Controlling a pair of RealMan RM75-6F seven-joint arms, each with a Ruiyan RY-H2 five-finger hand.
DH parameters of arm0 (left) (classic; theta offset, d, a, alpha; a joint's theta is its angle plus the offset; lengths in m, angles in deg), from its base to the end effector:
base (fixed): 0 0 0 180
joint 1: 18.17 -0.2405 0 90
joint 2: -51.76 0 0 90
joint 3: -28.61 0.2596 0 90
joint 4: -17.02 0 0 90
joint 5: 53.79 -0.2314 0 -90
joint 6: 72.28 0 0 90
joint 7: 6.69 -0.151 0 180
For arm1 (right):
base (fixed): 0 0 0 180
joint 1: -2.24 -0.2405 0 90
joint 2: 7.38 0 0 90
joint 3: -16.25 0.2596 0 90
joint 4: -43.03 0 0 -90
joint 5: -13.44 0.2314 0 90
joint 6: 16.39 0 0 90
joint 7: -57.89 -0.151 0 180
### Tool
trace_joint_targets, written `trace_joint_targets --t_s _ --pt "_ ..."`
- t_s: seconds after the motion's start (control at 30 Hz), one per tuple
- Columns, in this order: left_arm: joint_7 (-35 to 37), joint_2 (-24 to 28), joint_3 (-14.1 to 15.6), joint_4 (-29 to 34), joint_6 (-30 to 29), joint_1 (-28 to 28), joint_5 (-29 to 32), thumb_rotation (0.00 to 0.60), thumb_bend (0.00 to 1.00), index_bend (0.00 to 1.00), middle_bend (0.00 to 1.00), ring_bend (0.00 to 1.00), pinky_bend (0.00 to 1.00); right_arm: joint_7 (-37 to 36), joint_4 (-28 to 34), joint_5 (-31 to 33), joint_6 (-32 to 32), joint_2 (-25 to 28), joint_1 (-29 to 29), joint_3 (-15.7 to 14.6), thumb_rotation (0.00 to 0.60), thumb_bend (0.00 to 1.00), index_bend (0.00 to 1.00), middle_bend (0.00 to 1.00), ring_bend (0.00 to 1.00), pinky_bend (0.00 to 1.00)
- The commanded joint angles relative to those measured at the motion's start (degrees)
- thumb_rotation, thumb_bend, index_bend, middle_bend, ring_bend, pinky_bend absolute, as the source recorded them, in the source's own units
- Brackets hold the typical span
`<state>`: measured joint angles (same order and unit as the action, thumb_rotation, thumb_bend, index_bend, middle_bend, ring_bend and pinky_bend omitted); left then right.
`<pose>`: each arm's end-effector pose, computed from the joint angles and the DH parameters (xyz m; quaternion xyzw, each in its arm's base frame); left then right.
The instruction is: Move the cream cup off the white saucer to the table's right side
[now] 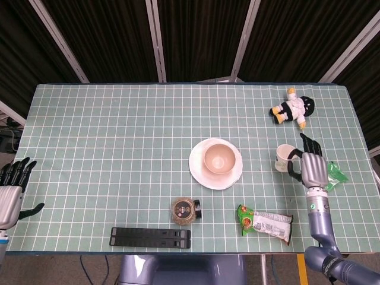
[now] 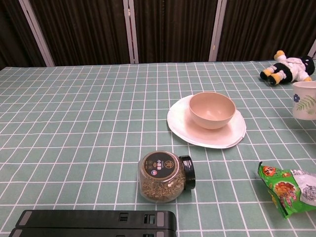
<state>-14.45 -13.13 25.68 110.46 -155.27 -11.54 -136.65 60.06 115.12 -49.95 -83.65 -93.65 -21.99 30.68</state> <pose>-0.3204 0.1996 0.1325 -0.6115 -0.3704 -0.3484 0.6063 -0.3085 -0.3412 0.0501 0.5308 -0.4642 0.4022 0.5840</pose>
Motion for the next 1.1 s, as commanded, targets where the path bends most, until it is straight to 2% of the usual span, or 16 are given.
trace_joint_targets --t_s 0.03,0.3,0.57,0.77,0.93,1.1 --pt "0.2 0.0 0.0 0.0 0.0 0.0 0.0 0.6 0.0 0.0 0.0 0.0 0.0 -0.9 -2.2 0.0 0.7 -1.4 0.4 -0.7 0.6 0.46 0.58 0.0 0.0 0.0" --pt "0.2 0.0 0.0 -0.1 -0.2 -0.1 -0.1 0.6 0.0 0.0 0.0 0.0 0.0 -0.5 -3.7 0.3 1.6 -1.6 1.3 -1.5 0.6 0.45 0.58 0.0 0.0 0.0" --pt "0.1 -0.1 0.0 -0.1 -0.1 0.0 -0.2 0.6 0.0 0.0 0.0 0.0 0.0 1.5 -1.2 0.3 2.3 0.3 2.4 -2.4 0.6 0.37 0.56 0.0 0.0 0.0" --pt "0.3 0.0 0.0 -0.1 -0.2 0.0 -0.3 0.6 0.0 0.0 0.0 0.0 0.0 2.5 2.7 -0.6 1.9 2.9 3.4 -3.2 0.6 0.34 0.27 0.0 0.0 0.0" --pt "0.3 0.0 0.0 -0.1 -0.2 0.0 -0.3 0.6 0.0 0.0 0.0 0.0 0.0 3.0 5.9 -2.1 0.3 5.1 4.5 -3.9 0.6 0.31 0.15 0.0 0.0 0.0" --pt "0.5 0.1 0.0 -0.2 -0.4 -0.1 -0.2 0.6 0.0 0.0 0.0 0.0 0.0 3.0 9.0 -5.7 -2.7 7.6 6.0 -5.3 0.6 0.24 0.03 0.0 0.0 0.0"
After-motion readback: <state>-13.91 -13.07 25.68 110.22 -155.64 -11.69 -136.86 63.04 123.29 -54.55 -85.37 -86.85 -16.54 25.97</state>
